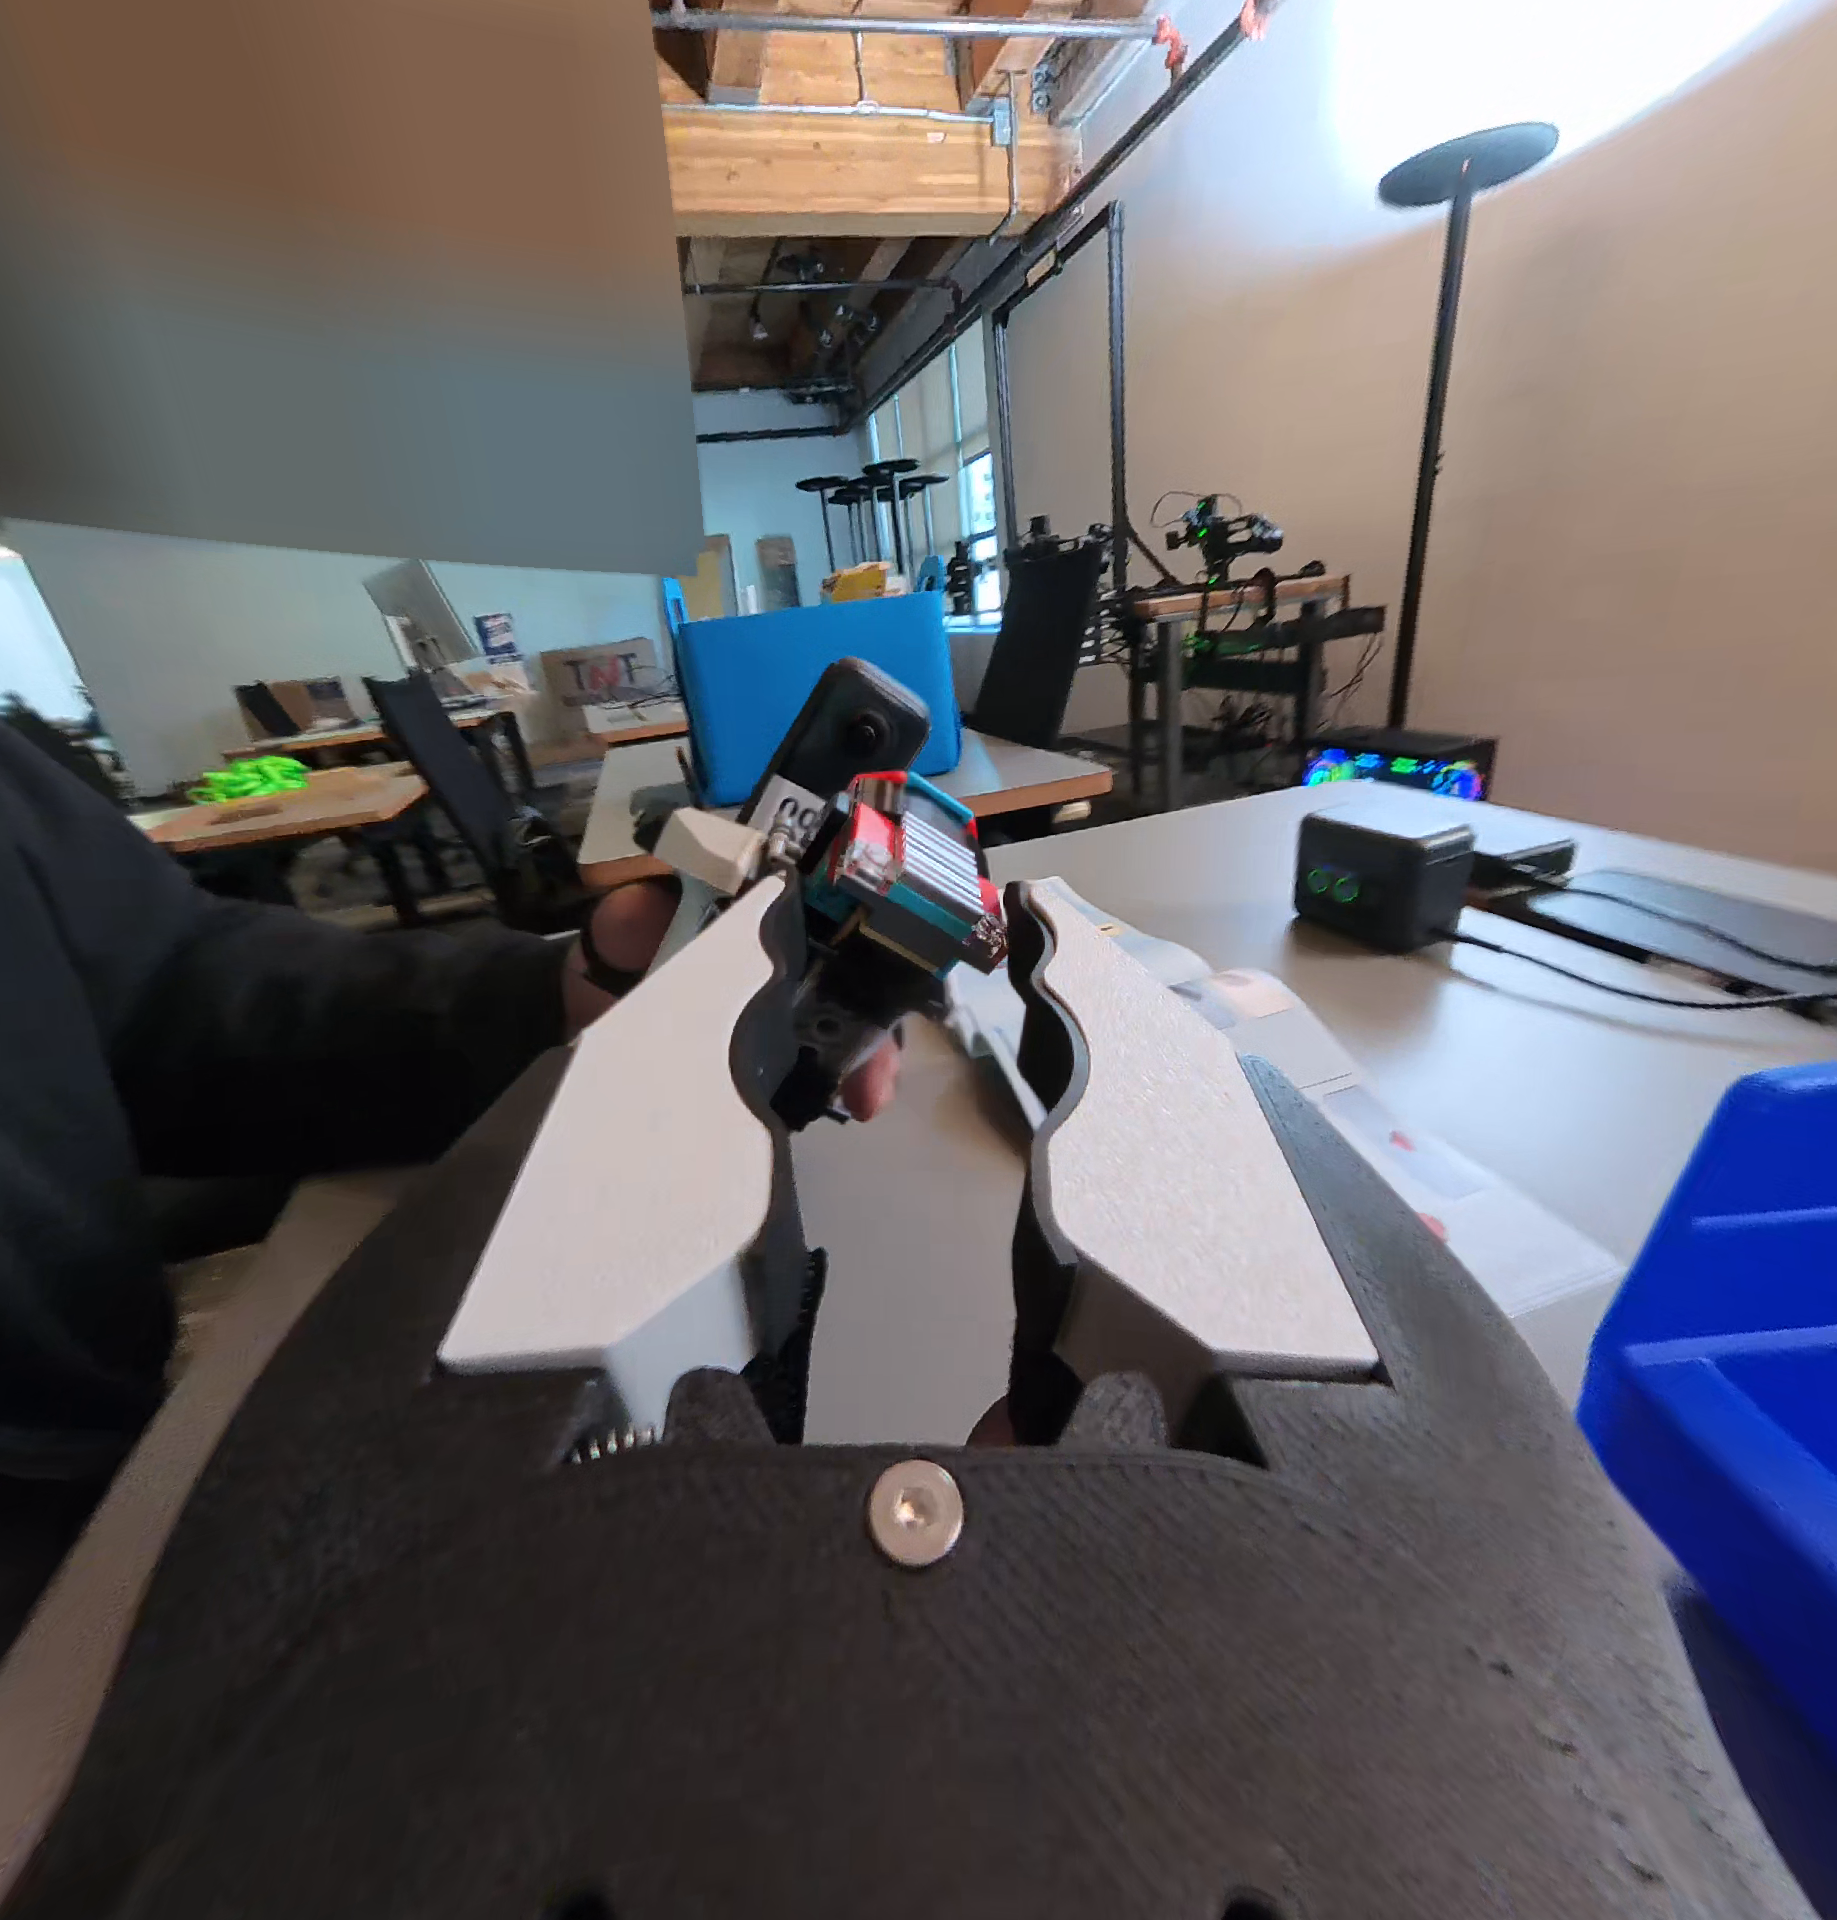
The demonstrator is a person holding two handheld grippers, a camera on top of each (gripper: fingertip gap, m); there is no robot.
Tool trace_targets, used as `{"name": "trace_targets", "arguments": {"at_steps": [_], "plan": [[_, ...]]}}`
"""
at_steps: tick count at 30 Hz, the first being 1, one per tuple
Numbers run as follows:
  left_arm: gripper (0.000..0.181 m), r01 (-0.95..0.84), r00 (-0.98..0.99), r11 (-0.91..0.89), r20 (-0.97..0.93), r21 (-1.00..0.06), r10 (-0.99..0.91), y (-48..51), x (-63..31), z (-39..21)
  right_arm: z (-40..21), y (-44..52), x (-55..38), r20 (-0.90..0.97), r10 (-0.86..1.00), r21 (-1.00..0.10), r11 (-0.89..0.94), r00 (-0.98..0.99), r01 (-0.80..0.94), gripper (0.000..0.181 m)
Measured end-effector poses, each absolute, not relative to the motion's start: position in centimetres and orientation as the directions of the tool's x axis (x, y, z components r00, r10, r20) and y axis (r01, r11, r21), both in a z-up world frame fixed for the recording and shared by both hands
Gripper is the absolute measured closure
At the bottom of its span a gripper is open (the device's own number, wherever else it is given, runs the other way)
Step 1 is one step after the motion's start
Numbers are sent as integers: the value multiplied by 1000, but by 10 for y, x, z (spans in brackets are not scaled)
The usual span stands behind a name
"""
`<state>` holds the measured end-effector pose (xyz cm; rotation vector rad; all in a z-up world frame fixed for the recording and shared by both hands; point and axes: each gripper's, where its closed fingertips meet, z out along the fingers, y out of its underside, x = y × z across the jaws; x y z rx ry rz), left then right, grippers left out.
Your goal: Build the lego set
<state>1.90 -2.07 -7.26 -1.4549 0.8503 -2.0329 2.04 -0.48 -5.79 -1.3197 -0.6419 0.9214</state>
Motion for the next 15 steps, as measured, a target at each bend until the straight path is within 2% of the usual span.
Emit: {"name": "trace_targets", "arguments": {"at_steps": [3,7,11,15], "plan": [[145,55,-302,-668,625,-742,-720,-20,18,-72,-57,-7,21,-107,859,-980,-5,501,-200,142],[146,71,-278,-608,569,-791,-773,-20,17,-72,-57,-9,19,-104,868,-981,-8,486,-196,141],[146,75,-242,-555,525,-829,-816,-18,16,-74,-60,-12,16,-201,890,-968,-116,409,-222,117],[146,74,-185,-437,418,-897,-890,-19,17,-75,-57,-12,16,-325,886,-926,-229,329,-299,117]]}}
